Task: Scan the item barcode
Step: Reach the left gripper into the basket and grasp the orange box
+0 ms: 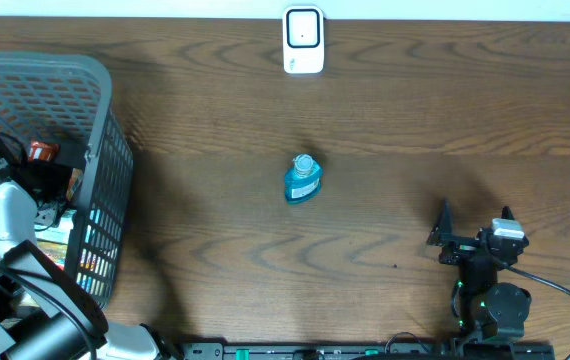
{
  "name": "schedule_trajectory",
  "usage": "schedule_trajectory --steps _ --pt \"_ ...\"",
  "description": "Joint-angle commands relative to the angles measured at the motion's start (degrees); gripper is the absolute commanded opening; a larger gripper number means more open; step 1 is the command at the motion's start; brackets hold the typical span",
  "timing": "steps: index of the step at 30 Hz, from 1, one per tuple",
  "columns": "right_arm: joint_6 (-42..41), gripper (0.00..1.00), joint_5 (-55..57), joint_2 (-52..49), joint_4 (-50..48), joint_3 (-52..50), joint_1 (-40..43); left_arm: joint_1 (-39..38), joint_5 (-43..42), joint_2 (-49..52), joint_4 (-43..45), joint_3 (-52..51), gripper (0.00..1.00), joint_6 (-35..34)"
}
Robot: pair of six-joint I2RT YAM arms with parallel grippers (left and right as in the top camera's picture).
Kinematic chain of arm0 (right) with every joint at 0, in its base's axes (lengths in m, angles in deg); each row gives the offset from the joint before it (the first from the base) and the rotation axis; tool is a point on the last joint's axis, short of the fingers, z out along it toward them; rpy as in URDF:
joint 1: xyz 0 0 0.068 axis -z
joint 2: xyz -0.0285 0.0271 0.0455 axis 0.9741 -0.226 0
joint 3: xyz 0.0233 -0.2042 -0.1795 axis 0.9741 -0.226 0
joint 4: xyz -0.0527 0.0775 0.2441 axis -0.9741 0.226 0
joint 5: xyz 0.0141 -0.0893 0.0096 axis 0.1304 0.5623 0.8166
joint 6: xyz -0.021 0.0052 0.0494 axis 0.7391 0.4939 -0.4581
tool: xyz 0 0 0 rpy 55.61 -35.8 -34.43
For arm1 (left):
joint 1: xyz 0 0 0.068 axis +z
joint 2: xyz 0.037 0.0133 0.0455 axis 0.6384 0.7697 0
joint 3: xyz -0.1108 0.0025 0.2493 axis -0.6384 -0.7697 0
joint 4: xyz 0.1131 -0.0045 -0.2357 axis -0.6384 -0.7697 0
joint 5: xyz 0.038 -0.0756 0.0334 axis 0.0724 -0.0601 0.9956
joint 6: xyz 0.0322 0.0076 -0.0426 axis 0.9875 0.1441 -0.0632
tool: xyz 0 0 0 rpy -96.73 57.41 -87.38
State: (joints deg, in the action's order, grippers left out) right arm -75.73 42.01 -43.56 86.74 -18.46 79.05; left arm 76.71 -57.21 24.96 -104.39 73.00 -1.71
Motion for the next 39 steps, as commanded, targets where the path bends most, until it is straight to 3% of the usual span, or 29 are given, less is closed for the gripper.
schedule_trajectory --steps 1,21,23,29,39 --pt "0.7 0.99 0.5 0.1 0.2 0.0 -0.3 0.2 -0.5 0.4 0.1 0.0 0.68 0.6" --pt "0.7 0.99 0.5 0.1 0.2 0.0 -0.3 0.2 -0.5 4.3 2.2 0.0 0.68 2.3" --pt "0.7 0.99 0.4 0.1 0.2 0.0 -0.3 0.2 -0.5 5.3 2.1 0.0 0.6 2.3" --pt "0.7 0.99 0.4 0.1 0.2 0.0 -0.3 0.2 -0.5 4.5 1.9 0.5 0.1 2.3" --pt "0.7 0.99 0.4 0.1 0.2 0.0 -0.3 0.2 -0.6 -11.3 -0.9 2.3 0.08 2.3"
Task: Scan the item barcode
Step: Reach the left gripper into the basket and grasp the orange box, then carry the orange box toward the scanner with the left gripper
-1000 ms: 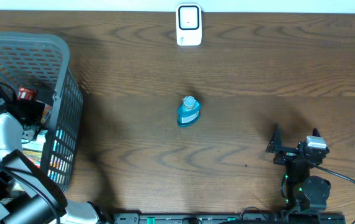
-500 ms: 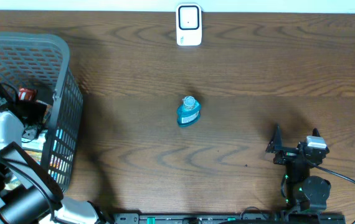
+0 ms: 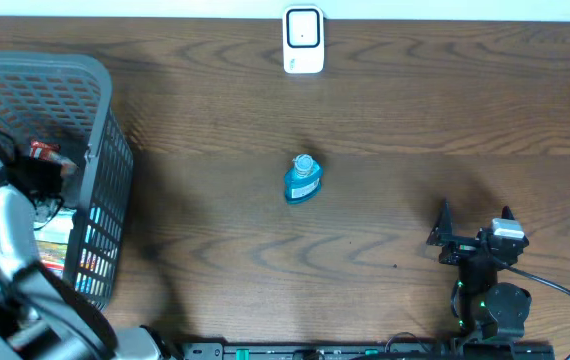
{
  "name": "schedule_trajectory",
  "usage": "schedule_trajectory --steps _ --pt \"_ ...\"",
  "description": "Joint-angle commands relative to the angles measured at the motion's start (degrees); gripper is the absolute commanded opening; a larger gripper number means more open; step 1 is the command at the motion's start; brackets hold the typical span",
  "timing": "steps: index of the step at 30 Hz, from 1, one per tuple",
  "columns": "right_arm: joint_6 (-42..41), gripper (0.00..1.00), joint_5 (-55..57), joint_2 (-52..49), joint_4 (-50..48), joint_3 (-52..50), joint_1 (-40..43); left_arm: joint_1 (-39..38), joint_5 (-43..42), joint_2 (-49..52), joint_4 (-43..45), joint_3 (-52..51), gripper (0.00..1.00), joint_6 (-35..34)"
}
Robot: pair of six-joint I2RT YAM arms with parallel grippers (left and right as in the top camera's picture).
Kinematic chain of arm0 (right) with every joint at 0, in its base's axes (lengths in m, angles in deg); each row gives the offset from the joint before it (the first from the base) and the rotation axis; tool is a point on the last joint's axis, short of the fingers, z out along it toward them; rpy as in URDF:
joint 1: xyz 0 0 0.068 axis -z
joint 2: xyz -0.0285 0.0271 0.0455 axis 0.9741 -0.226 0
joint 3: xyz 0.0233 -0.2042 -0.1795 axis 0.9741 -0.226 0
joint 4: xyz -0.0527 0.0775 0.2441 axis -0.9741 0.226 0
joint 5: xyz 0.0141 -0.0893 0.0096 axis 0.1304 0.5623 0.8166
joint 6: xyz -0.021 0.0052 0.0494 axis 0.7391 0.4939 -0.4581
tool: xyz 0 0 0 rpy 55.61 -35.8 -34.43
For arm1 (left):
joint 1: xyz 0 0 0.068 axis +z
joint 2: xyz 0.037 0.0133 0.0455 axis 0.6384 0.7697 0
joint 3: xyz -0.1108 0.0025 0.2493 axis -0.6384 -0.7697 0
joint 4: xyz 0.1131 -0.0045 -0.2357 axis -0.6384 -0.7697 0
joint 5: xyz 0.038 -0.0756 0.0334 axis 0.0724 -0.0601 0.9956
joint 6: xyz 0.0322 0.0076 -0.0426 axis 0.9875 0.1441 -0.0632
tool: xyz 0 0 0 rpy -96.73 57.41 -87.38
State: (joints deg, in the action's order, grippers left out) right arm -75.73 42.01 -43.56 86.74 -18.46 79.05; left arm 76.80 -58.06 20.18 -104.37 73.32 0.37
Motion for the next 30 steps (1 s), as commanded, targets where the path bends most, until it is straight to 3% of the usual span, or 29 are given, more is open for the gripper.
schedule_trajectory --steps 1,9,15,16,22,30 --pt "0.7 0.99 0.4 0.1 0.2 0.0 -0.3 0.1 0.3 -8.4 -1.1 2.0 0.08 0.2" --pt "0.7 0.99 0.5 0.1 0.2 0.0 -0.3 0.1 -8.3 -25.6 -1.1 2.0 0.07 -2.8" --pt "0.7 0.99 0.5 0.1 0.2 0.0 -0.3 -1.6 -25.6 -39.1 5.1 2.0 0.08 -6.8" --pt "0.7 0.99 0.5 0.1 0.2 0.0 -0.3 -4.5 -29.5 -42.6 8.7 2.0 0.07 -8.2" --pt "0.7 0.99 0.5 0.1 0.2 0.0 -0.3 -20.9 -28.9 -46.5 13.7 2.0 0.07 -8.8" --pt "0.7 0.99 0.5 0.1 0.2 0.0 -0.3 -48.5 -13.6 -38.6 14.1 2.0 0.08 -5.8"
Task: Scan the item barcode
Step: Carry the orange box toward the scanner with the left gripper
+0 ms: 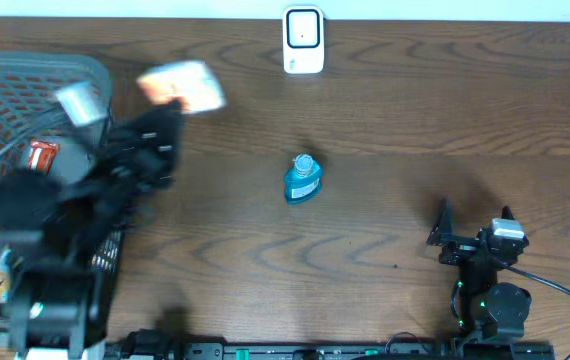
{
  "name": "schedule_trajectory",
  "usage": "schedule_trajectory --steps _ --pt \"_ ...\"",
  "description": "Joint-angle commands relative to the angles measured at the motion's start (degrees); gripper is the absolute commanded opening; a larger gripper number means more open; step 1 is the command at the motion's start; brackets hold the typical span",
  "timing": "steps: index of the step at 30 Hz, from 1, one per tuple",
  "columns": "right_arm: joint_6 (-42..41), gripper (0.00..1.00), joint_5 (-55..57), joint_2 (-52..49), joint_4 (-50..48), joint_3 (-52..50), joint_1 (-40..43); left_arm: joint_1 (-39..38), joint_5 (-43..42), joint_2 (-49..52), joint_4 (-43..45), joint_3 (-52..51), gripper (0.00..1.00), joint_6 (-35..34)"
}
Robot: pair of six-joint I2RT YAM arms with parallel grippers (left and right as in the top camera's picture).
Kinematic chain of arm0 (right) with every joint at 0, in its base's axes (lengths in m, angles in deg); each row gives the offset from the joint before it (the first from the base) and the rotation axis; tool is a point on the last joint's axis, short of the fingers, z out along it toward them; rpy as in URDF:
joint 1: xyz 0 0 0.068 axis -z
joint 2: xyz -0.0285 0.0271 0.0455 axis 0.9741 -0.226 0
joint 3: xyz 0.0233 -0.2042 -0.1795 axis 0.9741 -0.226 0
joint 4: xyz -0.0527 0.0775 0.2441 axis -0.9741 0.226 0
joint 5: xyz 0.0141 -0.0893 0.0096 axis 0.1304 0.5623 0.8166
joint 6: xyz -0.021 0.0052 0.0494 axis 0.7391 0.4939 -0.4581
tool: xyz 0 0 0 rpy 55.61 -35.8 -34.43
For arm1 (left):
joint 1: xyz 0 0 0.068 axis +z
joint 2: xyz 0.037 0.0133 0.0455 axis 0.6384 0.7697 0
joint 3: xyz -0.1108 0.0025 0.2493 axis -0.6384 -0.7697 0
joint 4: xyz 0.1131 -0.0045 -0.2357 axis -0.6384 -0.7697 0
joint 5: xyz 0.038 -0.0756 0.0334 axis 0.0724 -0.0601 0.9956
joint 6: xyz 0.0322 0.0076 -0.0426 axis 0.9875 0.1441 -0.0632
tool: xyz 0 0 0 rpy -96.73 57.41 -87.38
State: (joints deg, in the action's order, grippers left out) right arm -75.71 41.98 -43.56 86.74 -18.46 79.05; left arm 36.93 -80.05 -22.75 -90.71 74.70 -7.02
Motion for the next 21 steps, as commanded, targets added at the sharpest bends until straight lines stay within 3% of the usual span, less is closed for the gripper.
schedule_trajectory --steps 1,6,11,16,21 --pt "0.7 0.99 0.5 0.1 0.2 0.0 -0.3 -12.5 10.9 6.5 0.9 0.6 0.07 1.6" --pt "0.7 0.99 0.5 0.1 0.2 0.0 -0.3 -29.1 18.8 19.1 6.6 0.6 0.07 1.9" --pt "0.7 0.99 0.5 0.1 0.2 0.0 -0.3 -40.8 28.1 30.2 10.4 0.6 0.07 1.8" --pt "0.7 0.99 0.5 0.1 0.2 0.0 -0.3 -47.5 38.6 38.9 10.3 0.6 0.08 -1.9" --pt "0.7 0.99 0.5 0.1 0.2 0.0 -0.3 -49.6 40.9 47.4 10.3 0.6 0.07 -6.7"
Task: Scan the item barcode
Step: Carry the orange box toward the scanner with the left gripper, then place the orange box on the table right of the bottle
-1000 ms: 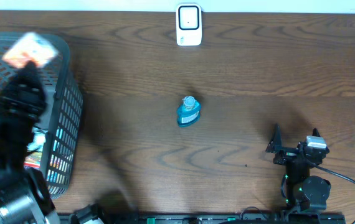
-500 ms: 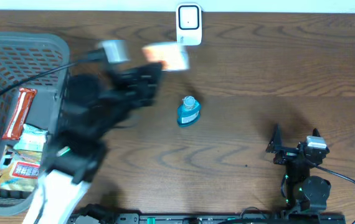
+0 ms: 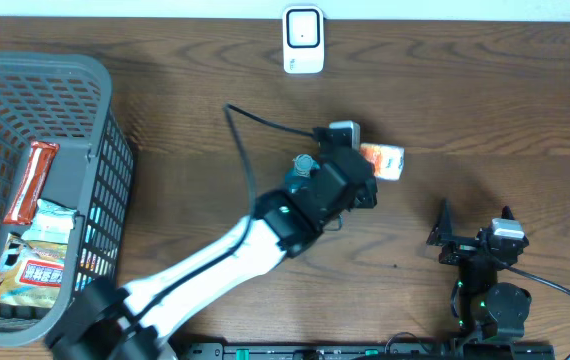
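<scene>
My left arm reaches from the lower left across the middle of the table. Its gripper is shut on a small orange-and-white packet, held just right of the blue bottle. The arm partly covers that bottle. The white barcode scanner stands at the far edge, well beyond the packet. My right gripper rests at the lower right, fingers apart and holding nothing.
A grey mesh basket fills the left side; a red snack bar and several other packets lie in it. A black cable loops from the left wrist.
My left gripper with the packet was near the basket's far right corner. Now it is right of the blue bottle at mid table. The right arm is unchanged.
My left gripper was down inside the basket at the two oldest moments. Then it was above the basket's far right corner with the orange-and-white packet in it. Now it holds the packet beside the blue bottle. The right arm stayed parked throughout.
</scene>
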{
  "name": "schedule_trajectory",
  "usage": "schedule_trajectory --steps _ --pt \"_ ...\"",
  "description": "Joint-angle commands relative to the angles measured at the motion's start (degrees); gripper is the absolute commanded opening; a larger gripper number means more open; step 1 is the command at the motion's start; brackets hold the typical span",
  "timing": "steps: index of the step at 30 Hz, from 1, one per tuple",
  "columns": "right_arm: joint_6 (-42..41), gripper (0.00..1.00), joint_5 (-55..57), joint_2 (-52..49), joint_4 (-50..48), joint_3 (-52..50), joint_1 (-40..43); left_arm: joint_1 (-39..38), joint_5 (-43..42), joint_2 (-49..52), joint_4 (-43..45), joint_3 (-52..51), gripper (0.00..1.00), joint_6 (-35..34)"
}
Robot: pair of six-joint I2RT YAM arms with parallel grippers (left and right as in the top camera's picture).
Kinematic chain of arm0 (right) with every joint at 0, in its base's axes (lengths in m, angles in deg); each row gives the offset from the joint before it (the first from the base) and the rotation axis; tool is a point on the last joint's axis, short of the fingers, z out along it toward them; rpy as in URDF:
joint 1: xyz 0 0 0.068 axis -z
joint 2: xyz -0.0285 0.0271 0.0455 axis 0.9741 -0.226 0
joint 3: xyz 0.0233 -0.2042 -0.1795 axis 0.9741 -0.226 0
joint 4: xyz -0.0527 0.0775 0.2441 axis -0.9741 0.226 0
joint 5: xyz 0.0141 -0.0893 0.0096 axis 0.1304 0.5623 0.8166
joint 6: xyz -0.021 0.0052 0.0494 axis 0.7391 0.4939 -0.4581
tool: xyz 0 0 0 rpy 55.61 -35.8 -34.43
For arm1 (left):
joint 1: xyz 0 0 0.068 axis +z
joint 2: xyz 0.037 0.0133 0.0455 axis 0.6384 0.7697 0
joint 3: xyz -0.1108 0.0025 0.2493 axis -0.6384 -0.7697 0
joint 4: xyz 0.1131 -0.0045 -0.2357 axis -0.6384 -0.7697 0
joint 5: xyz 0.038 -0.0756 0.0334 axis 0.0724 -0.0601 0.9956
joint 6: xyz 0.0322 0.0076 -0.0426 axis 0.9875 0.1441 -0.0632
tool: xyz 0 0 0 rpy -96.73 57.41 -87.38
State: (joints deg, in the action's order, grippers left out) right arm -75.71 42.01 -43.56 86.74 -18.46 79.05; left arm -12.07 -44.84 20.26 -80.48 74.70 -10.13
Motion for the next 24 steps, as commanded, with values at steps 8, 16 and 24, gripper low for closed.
schedule_trajectory --steps 8,16,24 --pt "0.7 0.99 0.5 0.1 0.2 0.0 -0.3 -0.6 5.6 14.1 0.7 0.6 0.08 -13.7" --pt "0.7 0.99 0.4 0.1 0.2 0.0 -0.3 -0.7 5.6 14.4 0.7 0.6 0.11 -14.2" --pt "0.7 0.99 0.4 0.1 0.2 0.0 -0.3 -0.7 5.4 14.4 0.9 0.6 0.65 -14.2"
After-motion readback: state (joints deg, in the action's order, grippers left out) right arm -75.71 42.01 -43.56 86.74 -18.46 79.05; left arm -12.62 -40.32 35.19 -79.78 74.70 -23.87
